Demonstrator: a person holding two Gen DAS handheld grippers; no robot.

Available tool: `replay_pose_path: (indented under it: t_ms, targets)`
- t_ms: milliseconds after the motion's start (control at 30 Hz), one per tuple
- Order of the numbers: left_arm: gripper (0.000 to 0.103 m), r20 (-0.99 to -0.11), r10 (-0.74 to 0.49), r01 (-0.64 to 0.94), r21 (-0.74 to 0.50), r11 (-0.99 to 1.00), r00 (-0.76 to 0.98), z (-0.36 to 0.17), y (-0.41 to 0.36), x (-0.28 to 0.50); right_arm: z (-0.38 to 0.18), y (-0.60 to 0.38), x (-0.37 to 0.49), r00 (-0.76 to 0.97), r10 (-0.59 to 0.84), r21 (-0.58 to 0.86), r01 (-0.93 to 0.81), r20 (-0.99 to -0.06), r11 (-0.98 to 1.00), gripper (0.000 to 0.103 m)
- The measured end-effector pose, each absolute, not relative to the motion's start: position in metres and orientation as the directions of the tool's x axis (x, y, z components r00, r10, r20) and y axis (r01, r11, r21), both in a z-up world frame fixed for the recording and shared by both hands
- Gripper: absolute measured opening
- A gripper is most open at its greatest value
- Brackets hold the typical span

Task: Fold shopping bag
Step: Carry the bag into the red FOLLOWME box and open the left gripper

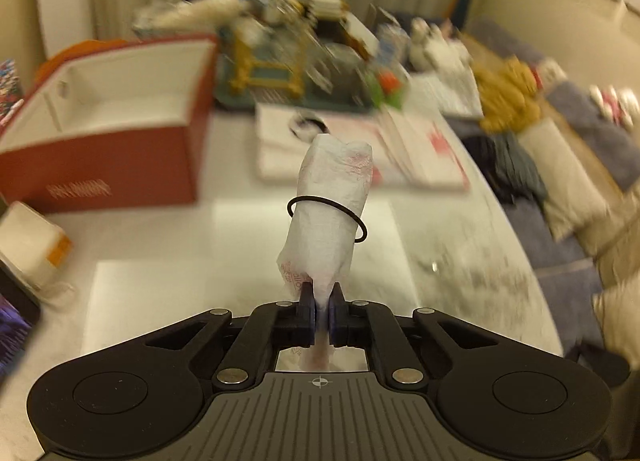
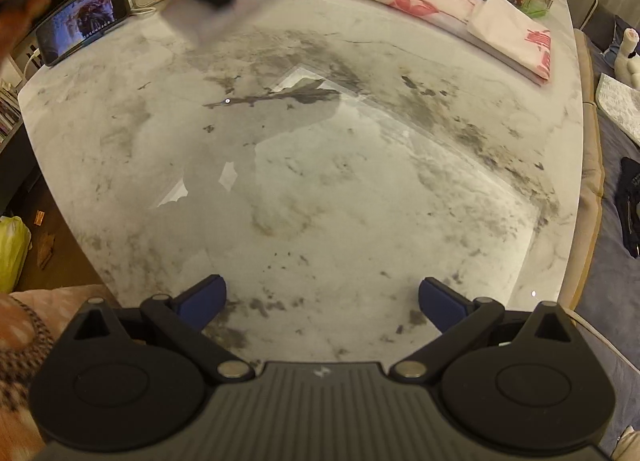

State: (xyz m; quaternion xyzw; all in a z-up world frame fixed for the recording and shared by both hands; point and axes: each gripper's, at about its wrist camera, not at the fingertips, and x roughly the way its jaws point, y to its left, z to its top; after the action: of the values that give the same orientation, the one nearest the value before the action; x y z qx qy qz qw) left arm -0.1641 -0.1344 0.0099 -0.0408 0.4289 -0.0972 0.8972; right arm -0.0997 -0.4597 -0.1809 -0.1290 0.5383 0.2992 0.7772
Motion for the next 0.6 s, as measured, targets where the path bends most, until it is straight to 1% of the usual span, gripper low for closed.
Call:
replay_pose_path:
  t_ms: [133,200,267,367,467,600]
  targets:
    - [0.006,-0.696,-0.129,0.054,-0.128,0.99,0.706,0.059,-0.059,-0.115,-0.181,-0.444,-0.077,0.252,0.311,0.122,-0.563,-0.916,0.817,0.103]
    - [0.006,-0.693,-0.096,0.032,-0.105,0.994,0.715,0.071,-0.024,-0.08,-0.182,-0.432,-0.064,0.256,0.3,0.123,-0.536,-0.919,0.835,0.103]
    - [0.006,-0.715,-0.087,0.014,-0.108,0.994,0.693,0.072,0.008,-0.038,-0.182,-0.418,-0.054,0.261,0.292,0.124,-0.515,-0.92,0.848,0.103]
    - [0.006,-0.778,-0.129,0.002,-0.163,0.987,0.614,0.048,0.038,0.021,-0.182,-0.394,-0.041,0.273,0.265,0.125,-0.441,-0.925,0.889,0.103]
    - [0.006,-0.84,-0.155,0.018,-0.171,0.985,0.52,0.012,0.038,0.06,-0.181,-0.372,-0.033,0.283,0.231,0.124,-0.349,-0.931,0.929,0.103]
    - [0.007,-0.907,-0.18,0.01,-0.191,0.982,0.381,-0.035,0.025,0.085,-0.18,-0.359,-0.034,0.287,0.201,0.123,-0.267,-0.937,0.956,0.103]
